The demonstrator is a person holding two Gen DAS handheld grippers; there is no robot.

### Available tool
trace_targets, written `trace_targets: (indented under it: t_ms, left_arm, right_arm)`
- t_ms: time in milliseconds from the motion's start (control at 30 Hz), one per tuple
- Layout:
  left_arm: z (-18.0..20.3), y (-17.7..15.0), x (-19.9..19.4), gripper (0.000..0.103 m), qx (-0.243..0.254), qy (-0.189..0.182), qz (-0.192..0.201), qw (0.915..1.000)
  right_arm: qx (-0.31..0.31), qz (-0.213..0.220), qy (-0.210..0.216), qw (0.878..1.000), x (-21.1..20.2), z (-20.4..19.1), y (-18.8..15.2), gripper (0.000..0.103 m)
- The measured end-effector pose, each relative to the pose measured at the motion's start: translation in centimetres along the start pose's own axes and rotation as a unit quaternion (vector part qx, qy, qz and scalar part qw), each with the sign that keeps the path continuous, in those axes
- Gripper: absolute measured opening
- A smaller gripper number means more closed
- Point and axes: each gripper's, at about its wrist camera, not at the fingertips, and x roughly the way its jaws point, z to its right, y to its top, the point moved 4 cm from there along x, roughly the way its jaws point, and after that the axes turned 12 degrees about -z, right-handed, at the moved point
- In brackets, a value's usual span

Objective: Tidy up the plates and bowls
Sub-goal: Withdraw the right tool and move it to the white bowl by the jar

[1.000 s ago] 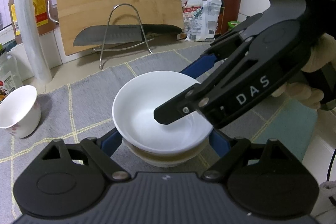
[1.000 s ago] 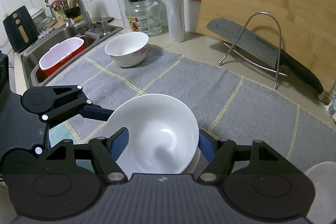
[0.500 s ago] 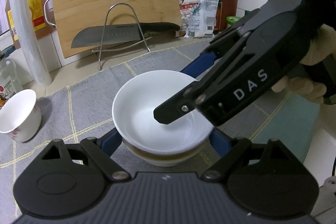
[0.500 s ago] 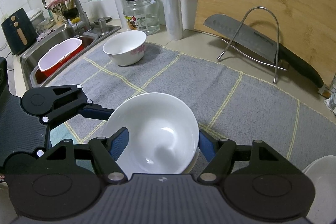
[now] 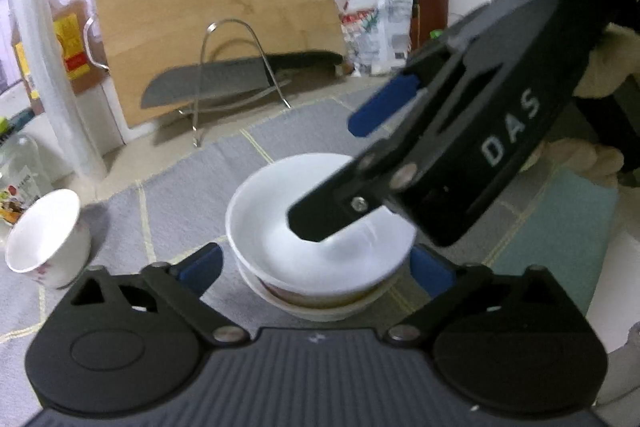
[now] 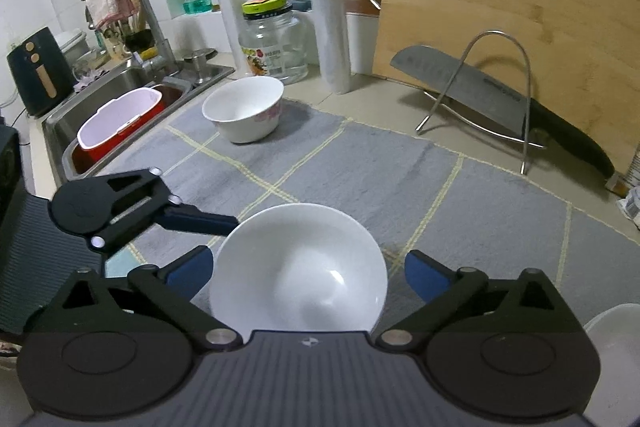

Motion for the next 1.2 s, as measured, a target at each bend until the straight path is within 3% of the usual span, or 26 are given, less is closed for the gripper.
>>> trace_targets:
  t_ms: [633, 900, 1200]
  left_arm:
    - [-4.5, -2.0, -2.4, 0.102, -0.073, 0.032, 0.029, 0.9964]
    - [-9.8, -3.7, -3.5, 0.102, -0.132, 0.070, 0.031, 0.9883]
    - [-15.9, -5.2, -4.0, 0.102, -0.159, 0.109, 0.037, 0.9806]
  right_arm:
    - [-0.002, -0.002, -0.055, 0.998, 0.4, -1.4, 1.1, 0.103]
    - [-0.028, -0.008, -0.069, 0.997, 1.4, -3.9, 4.0, 0.103]
    - [-0.060, -0.007, -0.076, 0.995, 3.9, -7.4, 8.9, 0.103]
